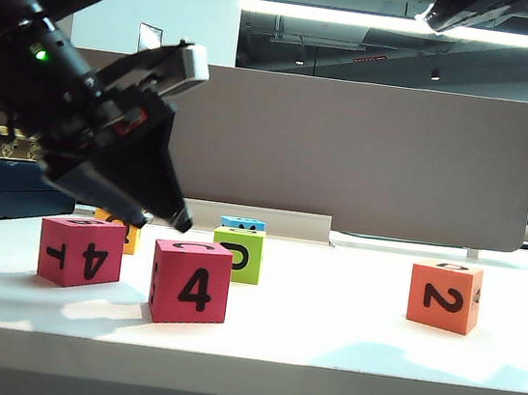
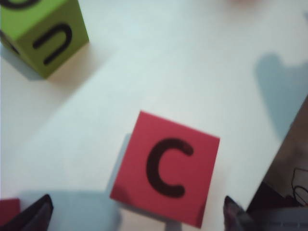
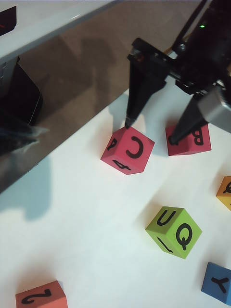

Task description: Select the appropriate blocks from the scattered letter blocks on the table and arrange them in a row to spell out "ABCD".

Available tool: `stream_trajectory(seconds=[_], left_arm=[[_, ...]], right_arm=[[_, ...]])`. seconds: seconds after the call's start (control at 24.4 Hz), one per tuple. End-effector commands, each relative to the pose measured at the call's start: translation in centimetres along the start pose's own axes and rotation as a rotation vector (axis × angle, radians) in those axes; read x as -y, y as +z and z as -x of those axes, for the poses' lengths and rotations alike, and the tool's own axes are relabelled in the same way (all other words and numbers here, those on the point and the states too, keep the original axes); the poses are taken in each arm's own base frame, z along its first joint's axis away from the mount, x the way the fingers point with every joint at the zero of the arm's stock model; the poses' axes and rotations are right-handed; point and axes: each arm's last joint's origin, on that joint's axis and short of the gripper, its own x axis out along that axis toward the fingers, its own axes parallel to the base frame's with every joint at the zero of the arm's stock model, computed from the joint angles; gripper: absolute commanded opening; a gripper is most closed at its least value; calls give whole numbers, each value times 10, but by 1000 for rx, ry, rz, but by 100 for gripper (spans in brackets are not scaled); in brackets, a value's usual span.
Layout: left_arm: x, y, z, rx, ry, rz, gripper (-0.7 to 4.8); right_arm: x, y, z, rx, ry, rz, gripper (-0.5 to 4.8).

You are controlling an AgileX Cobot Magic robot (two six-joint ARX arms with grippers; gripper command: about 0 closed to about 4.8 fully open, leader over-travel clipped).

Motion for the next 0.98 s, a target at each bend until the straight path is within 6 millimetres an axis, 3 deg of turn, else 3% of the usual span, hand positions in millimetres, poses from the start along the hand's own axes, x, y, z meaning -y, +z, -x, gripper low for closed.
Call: stream_trajectory(seconds=[0.04,0.98], left_arm=[[-1,4,0,19,-16,-15,479],[-9,-6,-34,-67,-94,-74,479]], right_arm=[[0,2,1,19,-1,7,-1],[0,2,1,19,-1,7,-1]])
